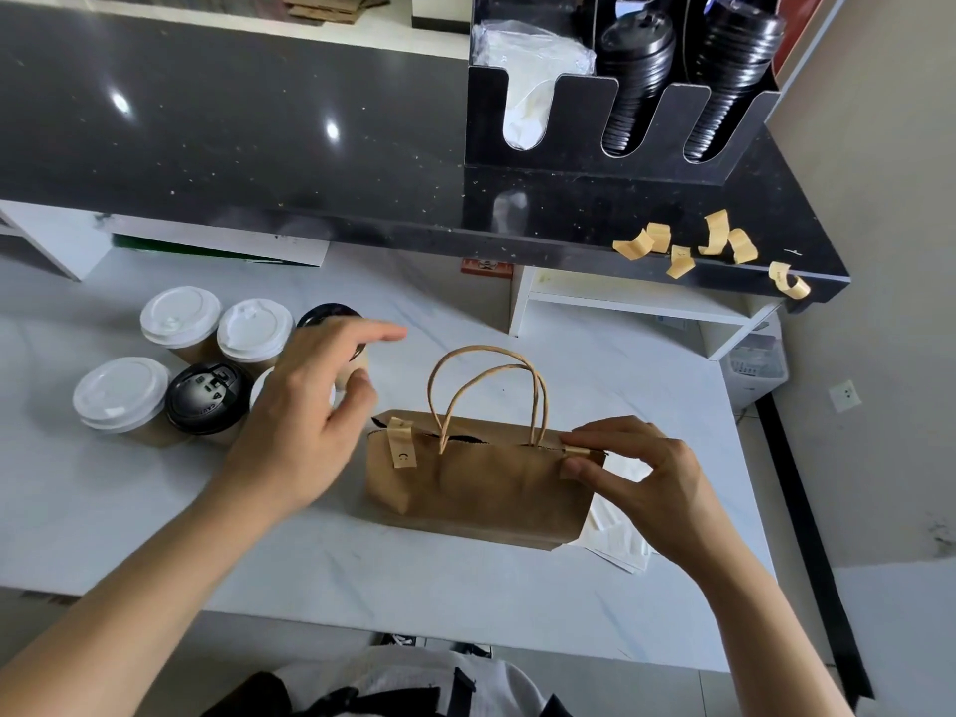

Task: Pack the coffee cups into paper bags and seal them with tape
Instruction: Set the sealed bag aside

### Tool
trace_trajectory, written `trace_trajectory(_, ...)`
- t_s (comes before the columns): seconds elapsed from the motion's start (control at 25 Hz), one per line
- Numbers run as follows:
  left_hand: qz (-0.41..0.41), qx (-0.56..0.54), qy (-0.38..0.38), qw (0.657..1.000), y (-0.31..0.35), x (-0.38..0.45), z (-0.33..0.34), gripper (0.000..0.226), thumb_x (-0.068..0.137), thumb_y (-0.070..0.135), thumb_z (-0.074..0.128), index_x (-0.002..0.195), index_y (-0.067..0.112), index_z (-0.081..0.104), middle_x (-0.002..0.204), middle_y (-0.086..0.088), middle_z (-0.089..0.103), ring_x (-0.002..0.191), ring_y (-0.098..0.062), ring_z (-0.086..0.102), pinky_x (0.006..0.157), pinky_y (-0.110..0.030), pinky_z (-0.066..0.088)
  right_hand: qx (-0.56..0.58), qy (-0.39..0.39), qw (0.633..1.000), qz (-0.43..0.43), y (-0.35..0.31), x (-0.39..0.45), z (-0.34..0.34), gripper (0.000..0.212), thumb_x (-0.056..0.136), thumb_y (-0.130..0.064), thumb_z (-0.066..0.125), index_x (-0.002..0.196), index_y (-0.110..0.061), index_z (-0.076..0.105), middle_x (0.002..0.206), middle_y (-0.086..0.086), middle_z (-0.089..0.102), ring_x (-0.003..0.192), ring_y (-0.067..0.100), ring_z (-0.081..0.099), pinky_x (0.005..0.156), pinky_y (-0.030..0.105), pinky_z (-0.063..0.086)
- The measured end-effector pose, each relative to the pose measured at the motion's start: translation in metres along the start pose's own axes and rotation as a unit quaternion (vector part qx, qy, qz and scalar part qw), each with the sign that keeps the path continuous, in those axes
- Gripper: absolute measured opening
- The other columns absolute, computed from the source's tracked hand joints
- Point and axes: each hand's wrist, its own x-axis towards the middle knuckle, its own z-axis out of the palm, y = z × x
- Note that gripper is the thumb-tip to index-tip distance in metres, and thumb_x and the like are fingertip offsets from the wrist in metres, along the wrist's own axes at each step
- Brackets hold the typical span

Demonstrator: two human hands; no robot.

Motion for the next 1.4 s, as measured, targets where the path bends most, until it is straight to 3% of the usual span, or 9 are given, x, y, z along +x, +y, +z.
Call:
trace_trajectory(0.12,-0.121,-0.12,-0.092,0.981,-0.031,-0.027,0.006,0.036,0.096,0.027,0.05,0.131,0.032,0.057,0.132,0.015,0.062,0.127,-0.013,0.057,0.107,-0.041,0.046,-0.003,0.009,1.0,0.006,0.0,-0.003,0.002,0.021,0.084,-0.045,0.077,0.105,-0.043,0.076,0.113,-0.02,0.07,0.115,0.01,0.062,0.097,0.036,0.049)
trace_trajectory(0.28,-0.184,-0.195,-0.112,0.957,-0.031,-0.052,0.021,0.053,0.088,0.052,0.057,0.137,0.034,0.053,0.143,0.017,0.056,0.136,-0.007,0.05,0.114,-0.042,0.041,0.003,0.02,1.0,0.001,-0.003,-0.009,0.007,0.029,0.084,-0.047,0.074,0.112,-0.042,0.072,0.117,-0.021,0.068,0.115,0.009,0.061,0.094,0.031,0.05)
trace_trajectory(0.44,-0.192,-0.205,-0.148,0.948,-0.032,-0.061,0.028,0.072,0.082,0.055,0.069,0.148,0.042,0.042,0.149,0.021,0.048,0.142,-0.007,0.044,0.115,-0.04,0.038,0.011,0.019,1.0,0.015,0.003,-0.021,0.014,0.054,0.083,-0.039,0.081,0.132,-0.045,0.061,0.126,-0.03,0.06,0.121,0.002,0.058,0.096,0.023,0.048)
trace_trajectory(0.68,-0.246,-0.247,-0.148,0.926,-0.039,-0.073,0.038,0.096,0.066,0.049,0.082,0.15,0.047,0.035,0.141,0.025,0.054,0.132,-0.001,0.052,0.096,-0.012,0.047,0.071,0.025,0.995,0.066,0.026,-0.043,0.035,0.089,0.074,-0.045,0.084,0.15,-0.043,0.038,0.136,-0.034,0.052,0.13,-0.001,0.052,0.102,0.018,0.046)
trace_trajectory(0.84,-0.266,-0.262,-0.153,0.915,-0.041,-0.085,0.047,0.098,0.068,0.044,0.084,0.151,0.045,0.033,0.142,0.018,0.056,0.131,-0.006,0.054,0.099,-0.028,0.053,0.087,0.011,0.991,0.102,0.041,-0.06,0.05,0.083,0.077,-0.041,0.085,0.146,-0.045,0.039,0.131,-0.031,0.057,0.128,-0.001,0.055,0.104,0.02,0.048)
trace_trajectory(0.96,-0.289,-0.262,-0.14,0.91,-0.037,-0.092,0.052,0.088,0.068,0.042,0.084,0.145,0.039,0.041,0.133,0.017,0.062,0.125,-0.009,0.06,0.1,-0.037,0.054,0.081,-0.017,0.991,0.109,0.048,-0.066,0.06,0.072,0.083,-0.028,0.084,0.143,-0.039,0.045,0.129,-0.021,0.064,0.127,0.005,0.059,0.11,0.033,0.048)
trace_trajectory(1.12,-0.318,-0.238,-0.159,0.904,-0.036,-0.103,0.057,0.074,0.065,0.052,0.08,0.13,0.039,0.049,0.123,0.024,0.064,0.118,-0.005,0.063,0.104,-0.035,0.053,0.082,-0.037,0.989,0.114,0.052,-0.067,0.069,0.071,0.087,-0.019,0.08,0.148,-0.032,0.045,0.131,-0.017,0.066,0.128,0.01,0.059,0.113,0.041,0.045)
trace_trajectory(1.28,-0.309,-0.243,-0.147,0.908,-0.031,-0.102,0.06,0.08,0.071,0.048,0.081,0.141,0.039,0.042,0.131,0.02,0.062,0.126,-0.009,0.059,0.109,-0.04,0.048,0.095,-0.018,0.99,0.101,0.047,-0.065,0.071,0.069,0.088,-0.024,0.078,0.147,-0.028,0.043,0.128,-0.01,0.068,0.124,0.014,0.062,0.11,0.04,0.048)
trace_trajectory(1.4,-0.297,-0.262,-0.127,0.91,-0.023,-0.098,0.06,0.084,0.075,0.042,0.081,0.147,0.045,0.036,0.14,0.013,0.059,0.134,-0.013,0.053,0.113,-0.041,0.042,0.11,0.016,0.989,0.096,0.039,-0.06,0.065,0.067,0.088,-0.027,0.078,0.143,-0.039,0.043,0.123,-0.018,0.069,0.119,0.005,0.063,0.103,0.029,0.049)
